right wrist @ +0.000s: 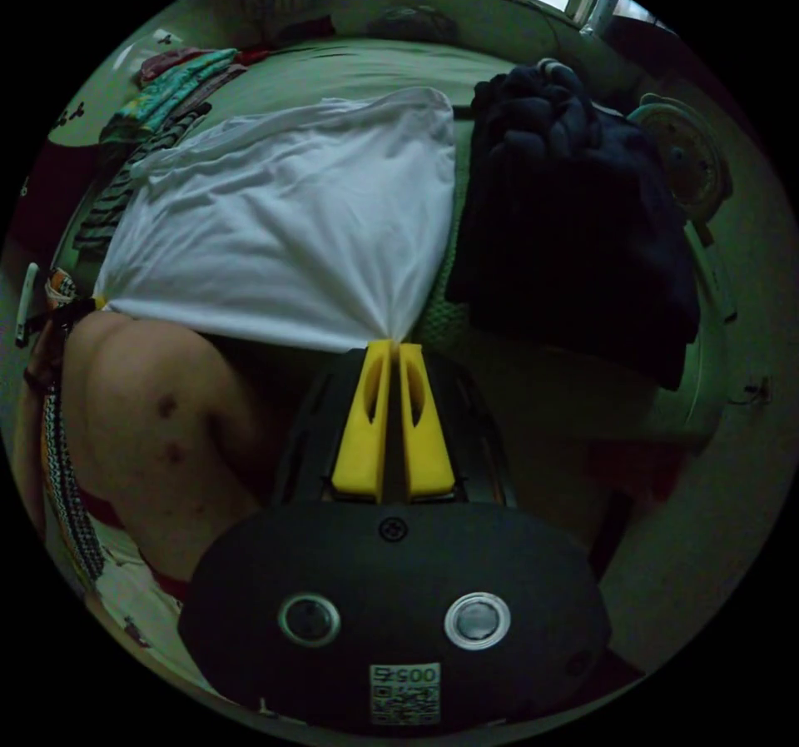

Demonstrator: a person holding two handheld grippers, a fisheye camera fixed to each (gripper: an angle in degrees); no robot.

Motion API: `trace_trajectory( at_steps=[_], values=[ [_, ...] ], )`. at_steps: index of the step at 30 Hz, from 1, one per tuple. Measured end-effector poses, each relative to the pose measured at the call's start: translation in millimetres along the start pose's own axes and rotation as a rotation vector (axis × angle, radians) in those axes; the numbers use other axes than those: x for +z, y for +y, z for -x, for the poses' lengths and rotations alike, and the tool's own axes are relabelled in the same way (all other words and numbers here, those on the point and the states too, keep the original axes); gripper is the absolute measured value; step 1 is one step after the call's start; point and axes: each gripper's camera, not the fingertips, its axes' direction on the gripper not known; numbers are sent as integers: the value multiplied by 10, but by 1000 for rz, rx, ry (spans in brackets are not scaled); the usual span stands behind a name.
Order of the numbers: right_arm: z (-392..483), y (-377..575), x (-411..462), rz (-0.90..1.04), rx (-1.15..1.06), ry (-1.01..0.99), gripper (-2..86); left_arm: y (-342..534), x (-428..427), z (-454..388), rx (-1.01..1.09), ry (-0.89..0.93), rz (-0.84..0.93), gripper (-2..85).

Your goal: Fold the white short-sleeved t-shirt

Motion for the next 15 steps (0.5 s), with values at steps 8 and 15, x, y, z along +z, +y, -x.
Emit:
trace_trajectory(
  at_steps=[8, 15],
  values=[
    [218, -27, -245, -28, -177, 43, -15, 162, -196, -80, 95, -211, -19, 60],
    [584, -689, -362, -175, -190, 7, 2, -308, -348, -499, 149, -160, -175, 55]
  ],
)
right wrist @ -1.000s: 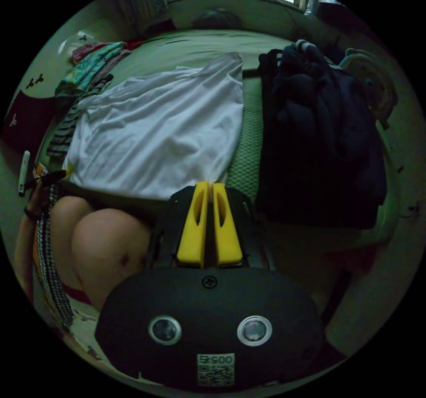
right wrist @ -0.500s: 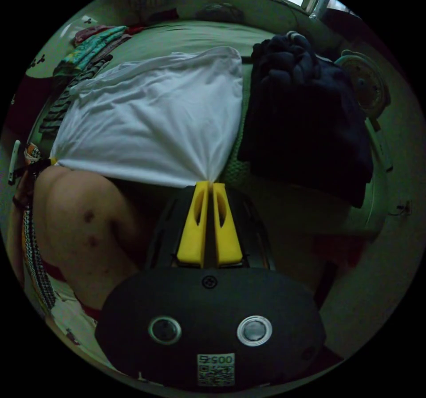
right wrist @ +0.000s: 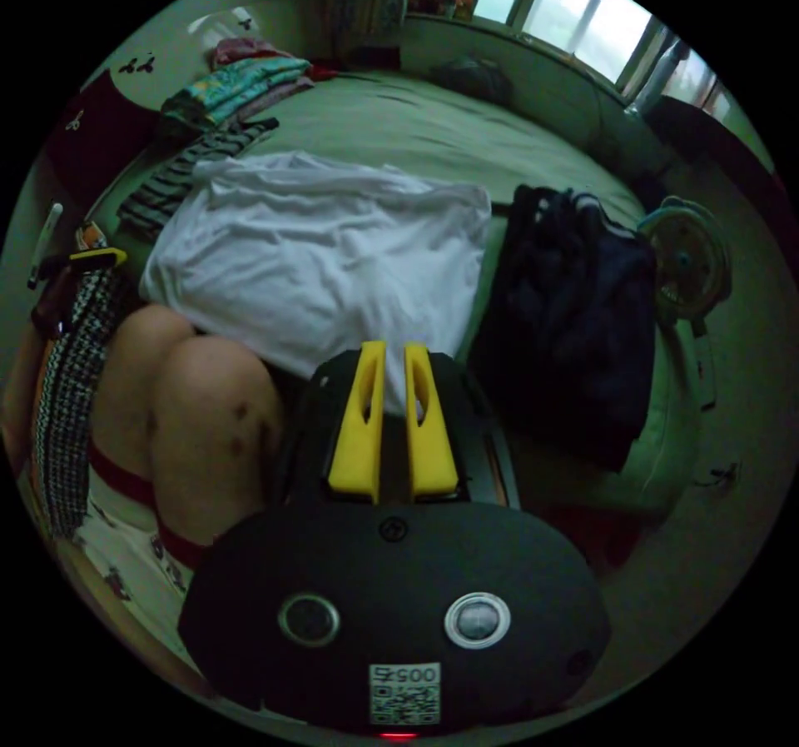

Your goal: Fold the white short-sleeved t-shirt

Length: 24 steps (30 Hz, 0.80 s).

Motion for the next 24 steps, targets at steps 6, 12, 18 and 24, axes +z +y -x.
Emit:
trace_trajectory(
  at_steps=[6, 12, 18, 24],
  values=[
    [224, -861, 407, -42, -25, -15, 18, -783, 137, -381, 88, 2, -51, 65],
    [243, -1604, 1009, 49, -15, 26, 38, -1357, 426, -587, 154, -27, -4, 69],
    [244, -1929, 1368, 73, -27, 51, 58, -1627, 566, -612, 218, -75, 28, 68],
    [54, -2416, 1438, 2, 89, 12, 56, -2024, 455, -473, 187, -103, -52, 47]
  ],
)
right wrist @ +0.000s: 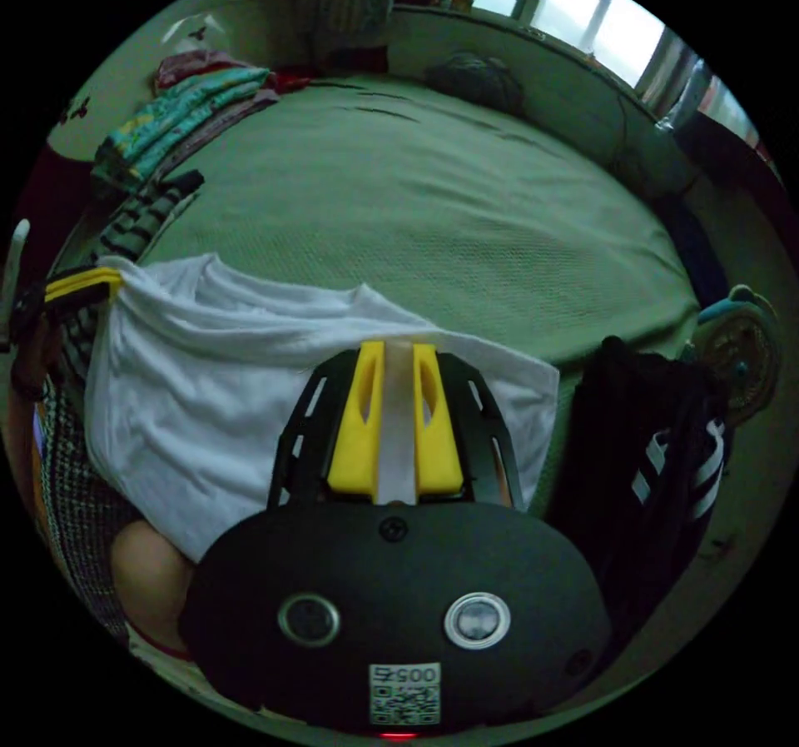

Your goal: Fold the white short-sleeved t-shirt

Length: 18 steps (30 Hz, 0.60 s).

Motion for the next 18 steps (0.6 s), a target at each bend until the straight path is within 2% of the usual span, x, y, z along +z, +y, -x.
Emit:
trace_trajectory(
  at_steps=[6, 8, 12, 18],
  values=[
    [-79, -300, 86, 22, 68, 7, 49, -268, 18, 106, -58, 97, 24, 41],
    [-2, -257, 27, 0, 30, -22, 48, -269, 56, 113, -59, 126, 63, 43],
    [253, -129, -27, -2, -84, -93, 49, -166, 89, 115, -31, 65, 88, 45],
    [761, -124, 118, 30, -238, -82, 57, -118, -46, 184, -59, 121, 51, 44]
  ],
)
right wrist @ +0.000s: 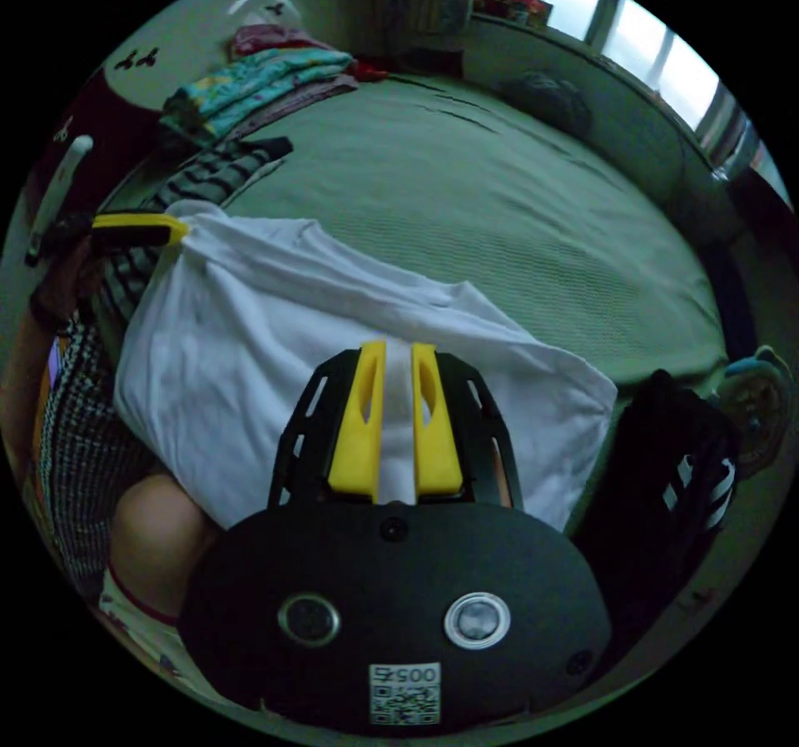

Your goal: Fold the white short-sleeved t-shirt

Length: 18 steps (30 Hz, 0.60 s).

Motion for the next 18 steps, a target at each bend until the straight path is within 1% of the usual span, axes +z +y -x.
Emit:
trace_trajectory(
  at_steps=[3, 8, 13, 15, 18],
  values=[
    [48, -164, 123, 12, 17, 32, 57, -35, -53, 4, 10, -7, -7, 45],
    [-154, -516, 128, -25, 134, -25, 52, -162, -81, 62, 2, -13, -16, 44],
    [-357, -696, 149, -27, 205, -11, 48, -265, -124, 32, 15, -4, -47, 40],
    [-370, -678, 119, -34, 207, -25, 46, -260, -113, 2, 27, -8, -47, 41],
    [-235, -569, 43, -51, 143, -71, 44, -237, -55, -14, 21, -20, -20, 42]
  ],
)
